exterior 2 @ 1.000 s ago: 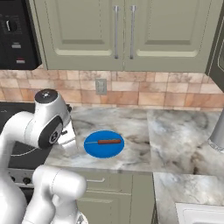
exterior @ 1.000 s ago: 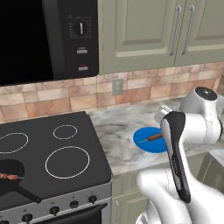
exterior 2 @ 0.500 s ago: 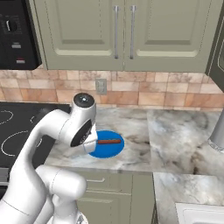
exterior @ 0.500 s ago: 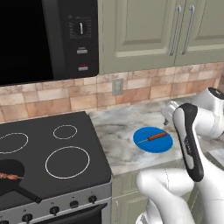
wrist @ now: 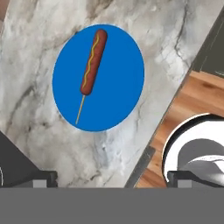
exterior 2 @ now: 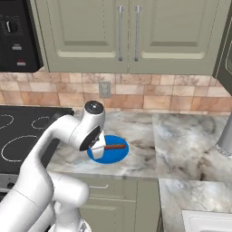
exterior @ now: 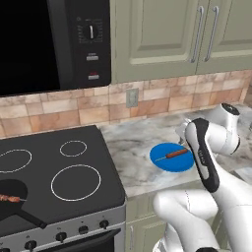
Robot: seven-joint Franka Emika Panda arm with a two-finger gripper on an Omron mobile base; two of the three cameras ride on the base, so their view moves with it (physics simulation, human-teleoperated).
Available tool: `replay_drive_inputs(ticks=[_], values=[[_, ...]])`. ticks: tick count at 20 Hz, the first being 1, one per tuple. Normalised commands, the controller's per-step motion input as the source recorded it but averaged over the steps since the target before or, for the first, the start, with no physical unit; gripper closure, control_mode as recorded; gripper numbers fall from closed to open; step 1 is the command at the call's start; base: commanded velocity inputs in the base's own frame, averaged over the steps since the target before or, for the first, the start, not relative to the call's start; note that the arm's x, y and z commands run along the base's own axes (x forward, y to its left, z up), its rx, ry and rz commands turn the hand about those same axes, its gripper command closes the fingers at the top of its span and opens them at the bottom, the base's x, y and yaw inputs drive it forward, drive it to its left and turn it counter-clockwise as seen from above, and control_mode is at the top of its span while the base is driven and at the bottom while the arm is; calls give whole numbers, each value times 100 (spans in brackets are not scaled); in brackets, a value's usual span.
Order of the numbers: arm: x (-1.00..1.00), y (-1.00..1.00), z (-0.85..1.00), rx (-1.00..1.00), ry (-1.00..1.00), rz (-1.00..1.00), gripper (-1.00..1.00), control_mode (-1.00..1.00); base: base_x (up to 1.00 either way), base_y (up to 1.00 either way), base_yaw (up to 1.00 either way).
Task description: Place the cold items (bell pepper and tangerine) from the fridge in one tupperware on the dining counter. Place the warm items (kebab skewer and hot dog) in the stove area in another tupperware.
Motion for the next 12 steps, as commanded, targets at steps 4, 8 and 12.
replay_drive_inputs(ticks=[4, 8, 12], values=[[36, -9, -44, 0, 1, 0, -100, -100, 0, 0, 0], [39, -14, -40, 0, 4, 0, -100, -100, 0, 0, 0], [41, -17, -35, 0, 5, 0, -100, -100, 0, 0, 0]])
